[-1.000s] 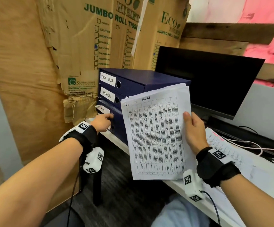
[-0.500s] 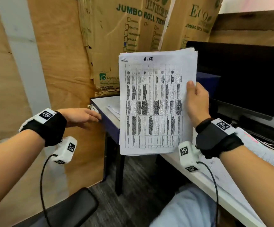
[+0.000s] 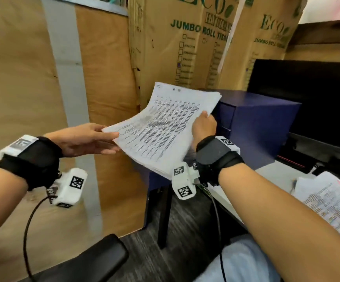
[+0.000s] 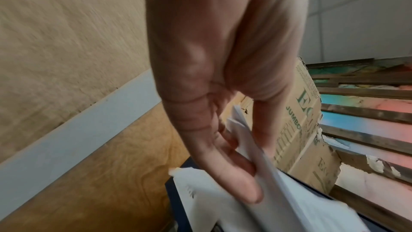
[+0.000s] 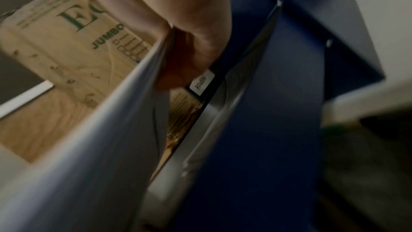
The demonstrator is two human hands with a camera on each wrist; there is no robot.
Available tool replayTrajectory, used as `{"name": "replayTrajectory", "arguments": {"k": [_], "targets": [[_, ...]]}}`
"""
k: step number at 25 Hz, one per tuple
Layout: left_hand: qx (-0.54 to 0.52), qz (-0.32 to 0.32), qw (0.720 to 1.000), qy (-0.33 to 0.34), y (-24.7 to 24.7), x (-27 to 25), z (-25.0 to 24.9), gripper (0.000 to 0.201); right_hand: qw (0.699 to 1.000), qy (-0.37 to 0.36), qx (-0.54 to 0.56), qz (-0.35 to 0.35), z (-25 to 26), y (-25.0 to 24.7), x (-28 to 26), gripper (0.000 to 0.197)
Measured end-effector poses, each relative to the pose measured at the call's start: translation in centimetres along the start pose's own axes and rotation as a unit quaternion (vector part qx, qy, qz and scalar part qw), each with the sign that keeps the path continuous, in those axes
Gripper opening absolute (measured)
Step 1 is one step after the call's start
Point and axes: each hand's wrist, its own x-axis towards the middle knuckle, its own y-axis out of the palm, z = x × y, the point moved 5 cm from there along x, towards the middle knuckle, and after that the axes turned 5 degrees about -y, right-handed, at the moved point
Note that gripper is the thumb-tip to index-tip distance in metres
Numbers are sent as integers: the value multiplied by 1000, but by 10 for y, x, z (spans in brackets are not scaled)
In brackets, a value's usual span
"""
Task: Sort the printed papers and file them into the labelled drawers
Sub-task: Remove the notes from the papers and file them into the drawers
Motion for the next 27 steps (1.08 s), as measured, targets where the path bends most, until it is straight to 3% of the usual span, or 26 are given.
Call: {"name": "replayTrajectory", "arguments": {"k": [2, 4, 6, 8, 12, 16, 17, 20, 22, 27], "targets": [[-22, -22, 999, -14, -7, -1, 3, 99, 993, 65, 8, 94, -16, 5, -6, 25], [-58, -67, 996, -31, -17, 1, 6, 73, 977, 120, 17, 176, -24, 1, -18, 23], [-84, -125, 987, -47, -27, 5, 8, 35, 963, 165, 14, 214, -29, -10, -28, 27], [-89, -162, 980, -70, -35, 9, 13, 34, 945, 222, 41, 236, -34, -17, -37, 32], [-83, -103, 983, -127, -20, 0, 12, 55, 920, 299, 138, 213, -41, -23, -41, 35], [-119, -57, 985, -108, -15, -2, 2, 104, 917, 302, 191, 180, -40, -24, -41, 35], [-132, -70, 983, -106, -15, 0, -1, 100, 917, 296, 203, 172, -40, -24, -39, 34], [-182, -124, 968, -123, -7, 5, -8, 47, 920, 286, 228, 142, -41, -30, -31, 32], [-169, -133, 967, -137, 5, 12, -8, 27, 920, 282, 229, 146, -41, -33, -27, 34], [-107, -120, 974, -158, 35, 32, -10, 29, 928, 251, 238, 138, -37, -48, -21, 53]]}}
